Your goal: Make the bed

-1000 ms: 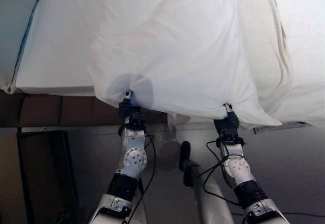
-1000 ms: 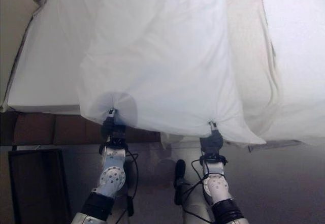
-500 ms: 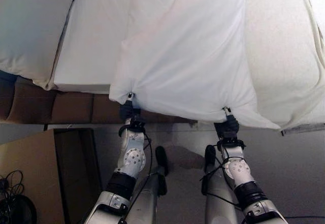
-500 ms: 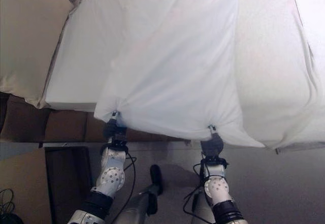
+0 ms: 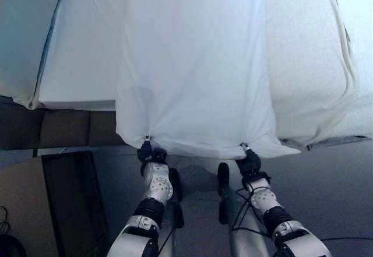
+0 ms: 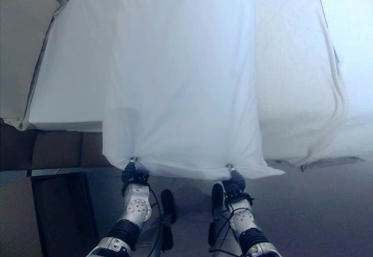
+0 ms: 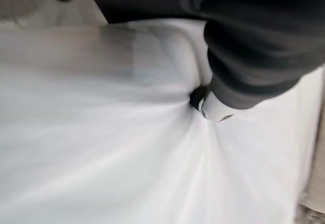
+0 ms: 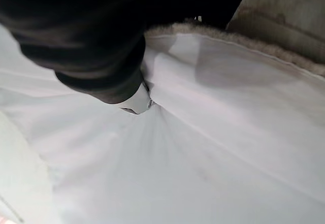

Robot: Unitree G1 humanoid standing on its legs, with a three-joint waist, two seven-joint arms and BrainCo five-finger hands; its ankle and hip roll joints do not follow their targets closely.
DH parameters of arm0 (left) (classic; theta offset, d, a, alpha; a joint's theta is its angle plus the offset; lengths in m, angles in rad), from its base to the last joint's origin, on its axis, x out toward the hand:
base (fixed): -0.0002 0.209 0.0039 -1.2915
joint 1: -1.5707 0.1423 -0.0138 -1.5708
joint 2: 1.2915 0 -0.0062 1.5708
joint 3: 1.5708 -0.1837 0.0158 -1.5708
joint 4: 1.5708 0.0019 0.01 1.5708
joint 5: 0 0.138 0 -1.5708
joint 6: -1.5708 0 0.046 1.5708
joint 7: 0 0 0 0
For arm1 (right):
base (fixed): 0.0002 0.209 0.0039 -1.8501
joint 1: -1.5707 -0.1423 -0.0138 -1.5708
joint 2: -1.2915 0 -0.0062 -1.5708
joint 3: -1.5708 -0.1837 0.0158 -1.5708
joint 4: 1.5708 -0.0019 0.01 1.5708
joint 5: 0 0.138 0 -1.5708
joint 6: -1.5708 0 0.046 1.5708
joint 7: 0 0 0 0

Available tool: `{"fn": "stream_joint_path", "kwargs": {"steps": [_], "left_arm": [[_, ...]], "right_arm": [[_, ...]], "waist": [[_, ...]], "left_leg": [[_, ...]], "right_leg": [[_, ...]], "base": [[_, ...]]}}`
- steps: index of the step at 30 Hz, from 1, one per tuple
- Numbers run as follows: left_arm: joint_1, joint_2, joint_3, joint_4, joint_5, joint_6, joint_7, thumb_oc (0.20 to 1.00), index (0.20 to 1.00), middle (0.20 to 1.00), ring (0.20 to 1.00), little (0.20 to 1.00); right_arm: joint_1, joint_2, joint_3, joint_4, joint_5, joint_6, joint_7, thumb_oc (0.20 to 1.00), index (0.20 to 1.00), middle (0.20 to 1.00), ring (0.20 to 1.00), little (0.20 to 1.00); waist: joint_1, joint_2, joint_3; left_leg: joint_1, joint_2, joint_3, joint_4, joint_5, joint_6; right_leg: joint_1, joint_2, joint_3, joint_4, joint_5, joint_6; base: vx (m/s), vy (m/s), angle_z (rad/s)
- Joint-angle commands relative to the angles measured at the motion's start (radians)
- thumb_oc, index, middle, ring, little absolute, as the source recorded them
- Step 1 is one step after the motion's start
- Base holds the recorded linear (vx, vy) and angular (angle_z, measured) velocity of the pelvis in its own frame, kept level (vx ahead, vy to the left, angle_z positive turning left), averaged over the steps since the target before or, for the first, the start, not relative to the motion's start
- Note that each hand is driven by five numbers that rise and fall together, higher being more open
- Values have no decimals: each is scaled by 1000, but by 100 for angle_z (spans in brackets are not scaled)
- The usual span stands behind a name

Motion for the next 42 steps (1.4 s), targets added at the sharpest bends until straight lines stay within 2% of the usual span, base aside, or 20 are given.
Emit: {"fn": "stream_joint_path", "kwargs": {"steps": [1,7,8,9,10,11,12,21,23,26,31,33,34,35,36,38,40,41,42], "left_arm": [[66,64,142,192,3,-18,73,200,200,200,200,200],[53,52,154,321,-23,3,72,200,200,200,200,200],[53,47,148,334,-26,7,68,200,200,200,200,200],[53,47,148,336,-27,7,66,200,200,200,200,200],[52,43,137,335,-34,7,63,551,551,551,551,551],[53,42,136,335,-34,7,63,875,875,875,875,875],[51,38,130,334,-37,9,61,1000,1000,1000,1000,1000],[59,28,83,310,-32,8,51,1000,1000,1000,1000,1000],[90,26,18,261,37,12,29,1000,1000,1000,1000,1000],[125,24,-25,231,62,16,4,1000,1000,1000,1000,1000],[206,96,-224,87,383,85,-21,1000,1000,1000,1000,1000],[231,166,-296,15,515,118,-104,1000,1000,1000,1000,1000],[234,193,-311,-13,533,119,-147,1000,1000,1000,1000,1000],[229,228,-352,-38,550,139,-235,1000,1000,1000,1000,1000],[229,228,-352,-38,549,139,-235,1000,1000,1000,1000,1000],[189,266,-399,-68,621,152,-296,1000,1000,1000,1000,1000],[91,283,-425,-83,616,151,-369,1000,1000,1000,1000,1000],[91,283,-425,-83,615,151,-369,1000,1000,1000,1000,1000],[3,298,-454,-71,639,148,-400,1000,1000,1000,1000,1000]], "right_arm": [[146,-34,-38,161,-84,-28,-128,200,200,200,200,200],[140,-20,-34,229,-112,-23,-162,200,200,200,200,200],[141,-19,-24,236,-117,-13,-152,435,435,435,435,435],[140,-19,-24,237,-117,-13,-151,533,533,533,533,533],[140,-15,-19,237,-117,-13,-150,1000,1000,1000,1000,1000],[141,-15,-19,236,-118,-13,-151,1000,1000,1000,1000,1000],[137,-16,-17,239,-120,-13,-150,1000,1000,1000,1000,1000],[130,-3,29,210,-147,-24,-160,1000,1000,1000,1000,1000],[143,7,46,188,-146,-31,-148,1000,1000,1000,1000,1000],[159,9,69,174,-168,-31,-136,1000,1000,1000,1000,1000],[184,0,143,96,-278,-43,-122,1000,1000,1000,1000,1000],[191,-29,212,8,-396,-37,-100,1000,1000,1000,1000,1000],[193,-50,252,-44,-466,-38,-92,1000,1000,1000,1000,1000],[181,-88,305,-136,-553,-48,-89,1000,1000,1000,1000,1000],[181,-88,305,-137,-553,-48,-90,1000,1000,1000,1000,1000],[142,-127,341,-195,-613,-57,-72,1000,1000,1000,1000,1000],[45,-158,364,-204,-606,-42,-24,1000,1000,1000,1000,1000],[45,-158,364,-204,-606,-42,-23,1000,1000,1000,1000,1000],[-40,-172,386,-191,-610,-34,9,1000,1000,1000,1000,1000]], "waist": [[2,-5,-39],[-3,-3,-46],[-4,-3,-49],[-5,-2,-49],[-7,-1,-50],[-7,-1,-50],[-7,1,-50],[-3,2,-55],[2,1,-58],[4,0,-59],[11,3,-54],[12,3,-50],[13,2,-47],[11,2,-48],[11,2,-49],[9,5,-42],[9,9,-39],[9,9,-40],[9,10,-33]], "left_leg": [[-55,-4,-6,13,1,-54],[-39,1,-2,-5,6,-56],[-37,3,-2,-8,7,-58],[-37,3,-2,-9,8,-59],[-34,5,0,-14,9,-59],[-34,5,0,-14,9,-59],[-33,5,0,-16,10,-59],[-22,12,-10,-20,11,-60],[-18,12,-14,-21,13,-60],[-13,13,-21,-29,16,-61],[-20,13,-30,-28,23,-62],[-27,15,-32,-25,24,-63],[-28,17,-33,-23,24,-64],[-39,18,-32,-19,25,-65],[-40,18,-32,-18,25,-65],[-50,18,-31,-9,23,-65],[-92,19,-31,24,17,-63],[-94,19,-31,25,17,-63],[-127,21,-32,53,11,-62]], "right_leg": [[-31,-53,10,-32,55,78],[-26,-47,9,-32,52,77],[-24,-47,8,-30,51,76],[-24,-47,8,-30,51,76],[-24,-46,7,-30,50,76],[-24,-46,6,-30,50,76],[-23,-45,5,-30,48,76],[-12,-37,-2,-21,35,72],[-3,-35,-7,-23,34,71],[4,-34,-10,-27,34,70],[5,-33,-20,-25,30,70],[-4,-30,-18,-19,27,70],[-6,-29,-17,-16,24,68],[-18,-28,-16,-11,21,67],[-19,-28,-16,-10,21,67],[-35,-26,-13,3,16,65],[-86,-26,-6,43,9,61],[-88,-26,-6,44,9,61],[-129,-28,-1,78,1,59]], "base": [[15,-36,4],[2,-6,1],[0,0,0],[0,0,0],[0,0,0],[0,0,0],[0,0,0],[3,-4,0],[22,-30,3],[16,-25,8],[-1,-26,5],[-9,-18,4],[-15,-12,3],[0,0,0],[0,0,0],[-16,4,1],[-61,14,4],[-93,13,4],[-85,6,3]]}}
